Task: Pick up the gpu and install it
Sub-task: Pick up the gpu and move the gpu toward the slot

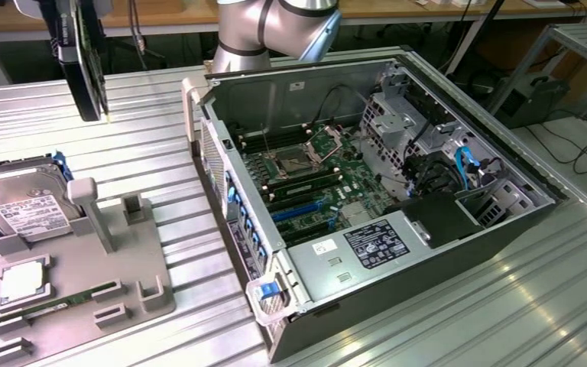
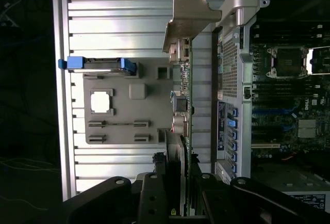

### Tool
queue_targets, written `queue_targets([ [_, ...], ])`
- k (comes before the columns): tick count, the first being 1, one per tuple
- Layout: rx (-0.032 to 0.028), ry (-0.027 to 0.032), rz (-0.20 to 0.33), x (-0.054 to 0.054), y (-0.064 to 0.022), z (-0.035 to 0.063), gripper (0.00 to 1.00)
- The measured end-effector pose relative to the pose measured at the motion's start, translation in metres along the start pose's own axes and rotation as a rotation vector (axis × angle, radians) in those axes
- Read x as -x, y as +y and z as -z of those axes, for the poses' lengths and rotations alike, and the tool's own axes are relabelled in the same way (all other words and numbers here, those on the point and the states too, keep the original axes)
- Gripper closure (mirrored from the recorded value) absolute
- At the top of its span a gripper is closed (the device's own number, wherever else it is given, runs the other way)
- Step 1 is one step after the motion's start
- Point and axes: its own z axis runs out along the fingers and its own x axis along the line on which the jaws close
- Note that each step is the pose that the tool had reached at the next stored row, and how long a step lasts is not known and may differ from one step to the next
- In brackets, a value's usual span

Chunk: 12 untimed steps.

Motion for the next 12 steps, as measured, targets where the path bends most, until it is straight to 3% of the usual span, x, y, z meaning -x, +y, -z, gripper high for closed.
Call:
queue_targets([
  [12, 0.0, 0.0, 0.0, 0.0076, 0.0001, 0.0, 0.73],
])
